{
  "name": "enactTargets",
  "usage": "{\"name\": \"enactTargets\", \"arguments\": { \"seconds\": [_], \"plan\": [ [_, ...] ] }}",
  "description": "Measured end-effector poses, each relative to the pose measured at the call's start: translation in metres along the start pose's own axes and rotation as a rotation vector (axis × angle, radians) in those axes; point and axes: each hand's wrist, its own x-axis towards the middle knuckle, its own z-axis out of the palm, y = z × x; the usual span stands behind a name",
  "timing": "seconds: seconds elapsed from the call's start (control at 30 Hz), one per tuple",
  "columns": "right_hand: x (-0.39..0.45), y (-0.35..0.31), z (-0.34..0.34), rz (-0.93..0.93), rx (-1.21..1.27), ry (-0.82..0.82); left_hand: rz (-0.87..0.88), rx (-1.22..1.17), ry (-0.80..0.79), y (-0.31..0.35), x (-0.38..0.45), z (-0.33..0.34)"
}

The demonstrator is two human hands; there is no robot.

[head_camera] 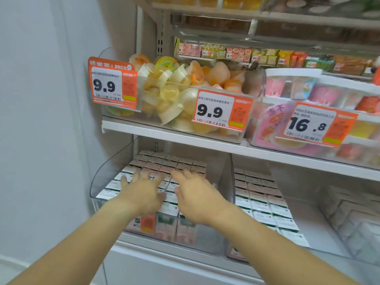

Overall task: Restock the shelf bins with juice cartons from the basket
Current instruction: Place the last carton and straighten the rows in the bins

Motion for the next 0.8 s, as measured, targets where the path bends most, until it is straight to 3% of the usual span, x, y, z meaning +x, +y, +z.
{"name": "enactTargets", "arguments": {
  "seconds": [0.1,0.17,0.23,0.3,0.37,0.5,0.6,0.73,0.8],
  "plan": [
    [-0.06,0.019,-0.024,-0.16,-0.013,0.278,0.115,-0.132,0.392,0.044,-0.02,-0.005],
    [-0.095,0.058,-0.041,-0.088,-0.121,0.336,0.348,-0.284,0.618,0.085,-0.041,-0.004],
    [-0.12,0.106,-0.05,0.08,-0.229,0.28,0.583,-0.296,0.729,0.125,-0.061,0.0],
    [-0.136,0.152,-0.048,0.274,-0.187,0.232,0.714,-0.275,0.677,0.162,-0.069,0.01],
    [-0.143,0.182,-0.037,0.387,-0.011,0.118,0.693,-0.315,0.542,0.191,-0.064,0.023],
    [-0.138,0.201,-0.011,0.338,0.232,-0.094,0.518,-0.298,0.132,0.224,-0.032,0.039],
    [-0.138,0.216,-0.011,0.294,0.355,-0.115,0.41,-0.105,-0.066,0.229,-0.012,0.049],
    [-0.132,0.241,-0.024,0.374,0.745,-0.066,0.404,-0.013,-0.137,0.227,-0.006,0.055],
    [-0.121,0.246,-0.025,0.445,0.745,0.022,0.403,-0.014,-0.149,0.225,-0.007,0.053]
  ]
}}
